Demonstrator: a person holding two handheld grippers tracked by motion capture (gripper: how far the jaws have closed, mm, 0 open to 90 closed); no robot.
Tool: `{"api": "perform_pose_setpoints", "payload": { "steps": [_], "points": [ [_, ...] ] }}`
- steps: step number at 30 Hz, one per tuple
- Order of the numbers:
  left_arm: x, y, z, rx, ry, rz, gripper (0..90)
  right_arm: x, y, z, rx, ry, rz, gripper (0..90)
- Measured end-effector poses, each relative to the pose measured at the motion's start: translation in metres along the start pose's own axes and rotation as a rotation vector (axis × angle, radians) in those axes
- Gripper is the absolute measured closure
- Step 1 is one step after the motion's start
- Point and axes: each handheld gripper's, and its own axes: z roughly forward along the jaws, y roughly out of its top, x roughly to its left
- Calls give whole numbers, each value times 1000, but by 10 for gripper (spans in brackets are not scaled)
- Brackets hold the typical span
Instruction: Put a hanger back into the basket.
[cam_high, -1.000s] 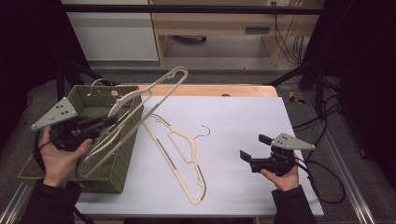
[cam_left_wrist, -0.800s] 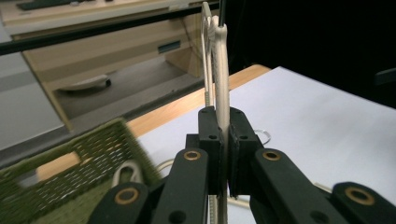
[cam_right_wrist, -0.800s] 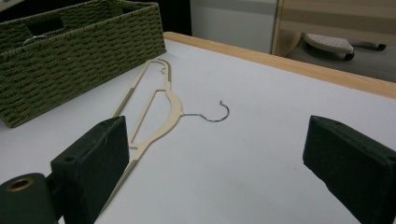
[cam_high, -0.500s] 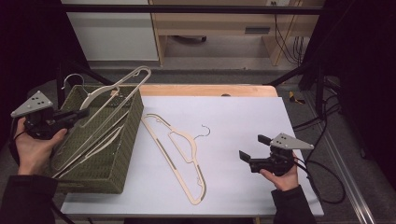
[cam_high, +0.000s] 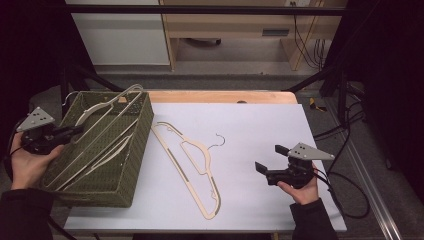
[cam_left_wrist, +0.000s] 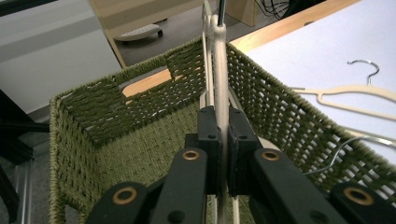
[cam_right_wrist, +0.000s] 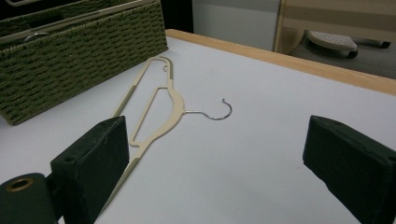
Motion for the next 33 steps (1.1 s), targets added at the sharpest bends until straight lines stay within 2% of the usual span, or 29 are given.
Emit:
{"api": "perform_pose_setpoints", "payload": {
  "steps": [4,7,8,9,12,18,21,26,28,29,30,33],
  "points": [
    [2,-7,2,43,1,46,861,0,0,1,5,4,-3,79],
    [2,-12,2,67,1,58,862,0,-1,1,9,7,-4,79],
    [4,-13,1,83,1,76,862,0,-1,1,9,6,-5,80],
    [4,-14,1,82,7,72,862,0,-1,1,8,5,-2,80],
    [5,-16,2,119,26,103,861,1,-1,2,11,5,-1,80],
    [0,-28,16,125,63,114,861,2,-1,3,16,5,2,81],
    [-4,-38,25,145,70,126,861,1,-1,3,13,7,-3,82],
    [-9,-57,38,187,42,107,857,2,-2,4,16,7,0,83],
    [-9,-59,38,185,15,93,846,2,-2,4,16,10,1,83],
    [-10,-58,38,197,-24,67,836,1,-2,4,20,14,-9,83],
    [-11,-57,39,221,-54,75,814,2,-2,5,19,10,-5,83],
    [-19,-58,44,254,-89,91,766,3,-2,6,19,12,-5,84]
  ]
}}
